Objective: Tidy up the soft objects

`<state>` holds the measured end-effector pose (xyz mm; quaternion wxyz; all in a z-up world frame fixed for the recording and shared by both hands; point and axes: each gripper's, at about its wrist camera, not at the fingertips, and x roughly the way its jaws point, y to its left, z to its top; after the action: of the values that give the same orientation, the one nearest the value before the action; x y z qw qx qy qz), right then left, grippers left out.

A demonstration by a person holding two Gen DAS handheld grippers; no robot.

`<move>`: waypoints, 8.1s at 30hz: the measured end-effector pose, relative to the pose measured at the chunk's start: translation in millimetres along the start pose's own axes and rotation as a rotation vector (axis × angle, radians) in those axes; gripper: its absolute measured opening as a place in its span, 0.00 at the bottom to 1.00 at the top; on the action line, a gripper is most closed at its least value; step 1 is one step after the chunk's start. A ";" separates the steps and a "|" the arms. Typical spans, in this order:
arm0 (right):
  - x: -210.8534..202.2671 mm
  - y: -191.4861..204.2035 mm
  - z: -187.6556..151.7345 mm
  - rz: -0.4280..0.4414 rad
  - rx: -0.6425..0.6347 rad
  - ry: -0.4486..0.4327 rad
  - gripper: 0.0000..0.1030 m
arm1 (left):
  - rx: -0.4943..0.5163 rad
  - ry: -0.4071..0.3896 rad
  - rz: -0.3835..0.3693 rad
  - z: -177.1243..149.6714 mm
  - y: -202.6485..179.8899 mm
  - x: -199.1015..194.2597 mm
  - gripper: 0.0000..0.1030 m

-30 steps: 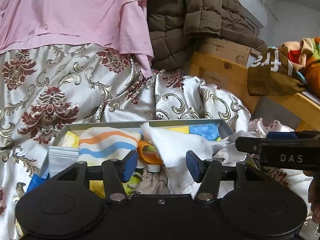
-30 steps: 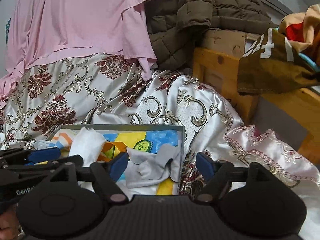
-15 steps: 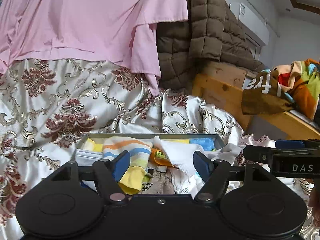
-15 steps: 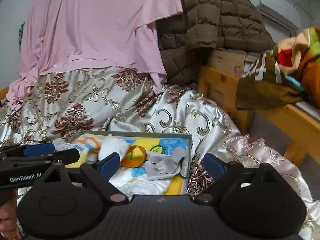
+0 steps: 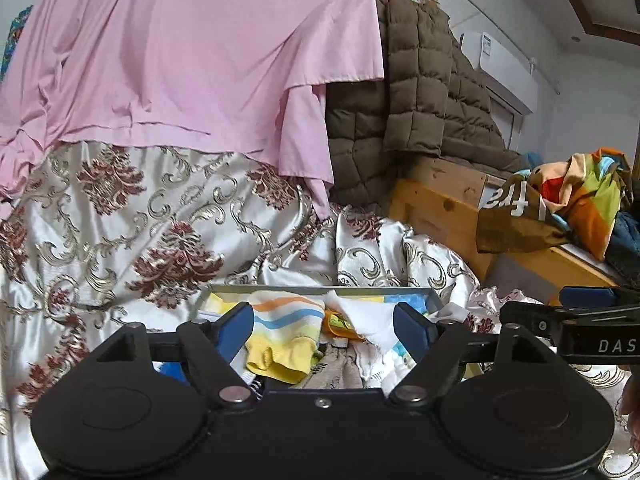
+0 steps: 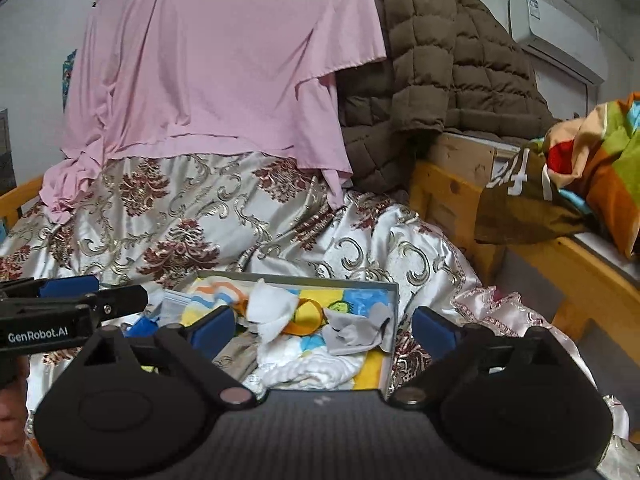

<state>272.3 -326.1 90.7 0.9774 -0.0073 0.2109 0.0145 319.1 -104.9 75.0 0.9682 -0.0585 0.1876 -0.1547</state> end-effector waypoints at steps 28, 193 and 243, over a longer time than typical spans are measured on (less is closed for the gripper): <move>-67.2 61.0 -2.4 0.102 -0.032 -0.050 1.00 | 0.002 -0.052 0.034 2.4 40.4 -96.7 0.89; -179.5 103.6 -207.9 -0.018 0.080 -0.020 1.00 | -0.025 -0.001 0.369 -183.3 21.9 -248.8 0.99; -179.5 103.9 -207.8 -0.018 0.080 -0.020 1.00 | -0.015 0.038 0.373 -186.3 22.8 -244.4 0.99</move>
<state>19.9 -231.0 -25.4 0.9791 0.0299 0.2014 -0.0028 39.0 -15.1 -16.4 0.9759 -0.0273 0.2145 0.0277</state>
